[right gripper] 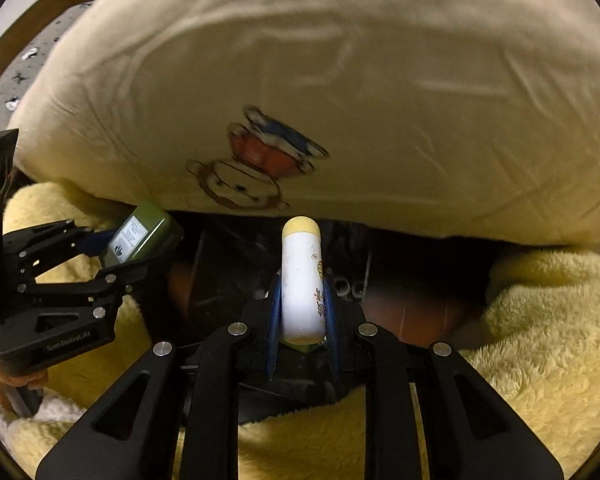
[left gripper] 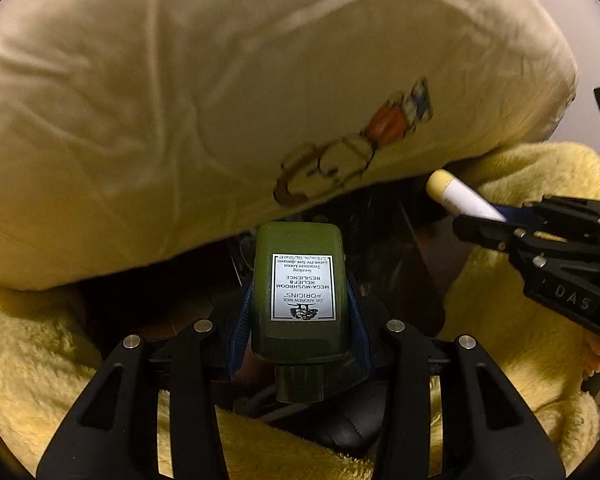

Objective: Collect trash
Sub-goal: 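Lower both bottles into the bin below the bed and open both tools, then grasp the pink-yellow pipe-cleaner toy with the left tool while the right grasps the yellow bottle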

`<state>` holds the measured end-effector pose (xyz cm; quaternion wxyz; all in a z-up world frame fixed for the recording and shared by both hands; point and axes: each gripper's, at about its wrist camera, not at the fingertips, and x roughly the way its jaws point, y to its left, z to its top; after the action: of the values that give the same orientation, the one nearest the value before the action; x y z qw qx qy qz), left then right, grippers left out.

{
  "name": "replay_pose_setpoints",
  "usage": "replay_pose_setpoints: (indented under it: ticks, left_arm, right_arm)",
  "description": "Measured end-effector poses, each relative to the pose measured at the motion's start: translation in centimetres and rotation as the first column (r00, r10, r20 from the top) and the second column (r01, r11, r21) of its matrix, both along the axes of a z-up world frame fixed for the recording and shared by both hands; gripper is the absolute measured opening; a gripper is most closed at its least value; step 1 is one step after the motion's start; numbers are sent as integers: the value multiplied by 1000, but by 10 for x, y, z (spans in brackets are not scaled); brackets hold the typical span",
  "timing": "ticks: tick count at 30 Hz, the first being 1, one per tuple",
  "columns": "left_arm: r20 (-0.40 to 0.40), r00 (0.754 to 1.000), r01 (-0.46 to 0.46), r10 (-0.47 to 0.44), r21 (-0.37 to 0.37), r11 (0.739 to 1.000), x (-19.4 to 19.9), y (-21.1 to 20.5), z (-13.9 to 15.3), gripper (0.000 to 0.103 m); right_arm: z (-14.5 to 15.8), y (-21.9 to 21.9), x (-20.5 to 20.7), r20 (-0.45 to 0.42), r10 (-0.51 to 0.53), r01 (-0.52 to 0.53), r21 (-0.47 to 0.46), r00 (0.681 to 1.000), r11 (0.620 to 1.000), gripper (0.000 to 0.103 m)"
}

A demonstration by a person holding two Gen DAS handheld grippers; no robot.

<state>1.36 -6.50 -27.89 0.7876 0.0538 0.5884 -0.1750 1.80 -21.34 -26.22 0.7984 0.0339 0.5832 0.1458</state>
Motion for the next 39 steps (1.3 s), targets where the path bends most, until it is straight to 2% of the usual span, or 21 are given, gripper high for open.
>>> replay_pose_setpoints:
  ticks: [6, 7, 8, 15, 19, 21, 23, 25, 26, 30, 33, 39]
  left_arm:
    - [-45, 999, -1, 1, 1, 1000, 1, -2, -15, 42]
    - [-50, 999, -4, 4, 1, 1000, 1, -1, -17, 45]
    - [-50, 999, -7, 7, -2, 1000, 1, 0, -17, 53]
    - [-23, 999, -22, 22, -2, 1000, -1, 6, -10, 61]
    - [11, 1000, -29, 29, 2, 1000, 0, 7, -2, 63]
    - [45, 998, -34, 34, 10, 999, 0, 9, 9, 66]
    - [89, 995, -40, 38, 12, 999, 1, 12, 25, 67]
    - [124, 991, -47, 47, 1, 999, 1, 17, 41, 70]
    - [144, 988, -51, 51, -7, 999, 2, 20, 50, 73]
    - [235, 971, -51, 54, -19, 999, 9, 28, 84, 83]
    - [286, 956, -65, 71, -33, 997, 20, 40, 108, 84]
    - [370, 920, -120, 131, -53, 991, 51, 60, 149, 86]
  right_arm:
    - [-5, 6, -2, -7, 8, -8, -3, 1000, 1000, 22]
    - [-4, 7, -1, -6, 7, -7, 0, 1000, 1000, 23]
    - [-4, 7, 0, -6, 3, -3, 3, 1000, 1000, 23]
    - [0, -4, 7, 17, -37, 37, 6, 999, 999, 23]
    - [5, -8, 7, 32, -59, 59, 9, 998, 998, 33]
    - [11, -10, 7, 52, -65, 65, 14, 997, 998, 42]
    - [20, -12, 6, 84, -75, 73, 31, 994, 997, 62]
    - [34, -16, 6, 124, -83, 76, 59, 989, 995, 77]
    - [42, -16, 7, 144, -82, 72, 73, 986, 995, 80]
    - [70, -16, 13, 220, -82, 67, 73, 972, 995, 87]
    - [98, -16, 26, 292, -77, 64, 54, 953, 997, 90]
    - [130, -13, 59, 375, -78, 76, 19, 924, 997, 90]
